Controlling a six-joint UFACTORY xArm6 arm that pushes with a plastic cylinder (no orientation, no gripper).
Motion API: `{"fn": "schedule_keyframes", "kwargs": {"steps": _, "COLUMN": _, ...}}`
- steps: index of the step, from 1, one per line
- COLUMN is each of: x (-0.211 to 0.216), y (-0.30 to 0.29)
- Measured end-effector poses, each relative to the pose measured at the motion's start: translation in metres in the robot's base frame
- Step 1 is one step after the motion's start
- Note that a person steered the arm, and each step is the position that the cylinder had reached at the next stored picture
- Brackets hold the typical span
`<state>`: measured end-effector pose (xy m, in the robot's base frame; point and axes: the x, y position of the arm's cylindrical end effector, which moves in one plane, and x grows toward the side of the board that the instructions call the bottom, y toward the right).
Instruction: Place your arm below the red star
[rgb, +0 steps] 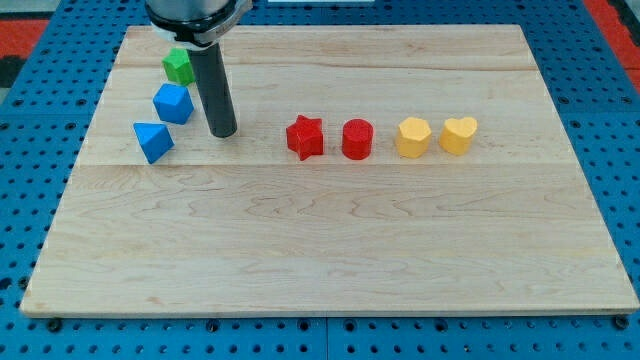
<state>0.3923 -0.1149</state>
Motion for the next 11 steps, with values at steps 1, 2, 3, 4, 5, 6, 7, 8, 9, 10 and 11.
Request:
{"fn": "schedule_keyframes", "kwargs": {"steps": 1, "x": 0.0, "y": 0.003}}
{"fn": "schedule_keyframes", "kwargs": {"steps": 2, "x": 0.007, "y": 0.004}}
{"fn": "schedule_keyframes", "kwargs": {"steps": 3, "x": 0.031, "y": 0.004}}
{"fn": "schedule_keyframes", "kwargs": {"steps": 4, "x": 0.035, "y": 0.007}}
{"fn": "schedule_keyframes", "kwargs": {"steps": 5, "x": 0.036, "y": 0.021}}
{"fn": "schedule_keyframes", "kwargs": {"steps": 6, "x": 0.041, "y": 0.028}}
{"fn": "schedule_keyframes", "kwargs": {"steps": 7, "x": 0.043, "y": 0.031}}
{"fn": "schedule_keyframes", "kwargs": {"steps": 8, "x": 0.059, "y": 0.031}}
{"fn": "schedule_keyframes", "kwargs": {"steps": 9, "x": 0.078, "y": 0.035}}
{"fn": "schedule_keyframes", "kwargs": {"steps": 10, "x": 0.083, "y": 0.059}}
{"fn": "schedule_keyframes", "kwargs": {"steps": 11, "x": 0.084, "y": 0.08}}
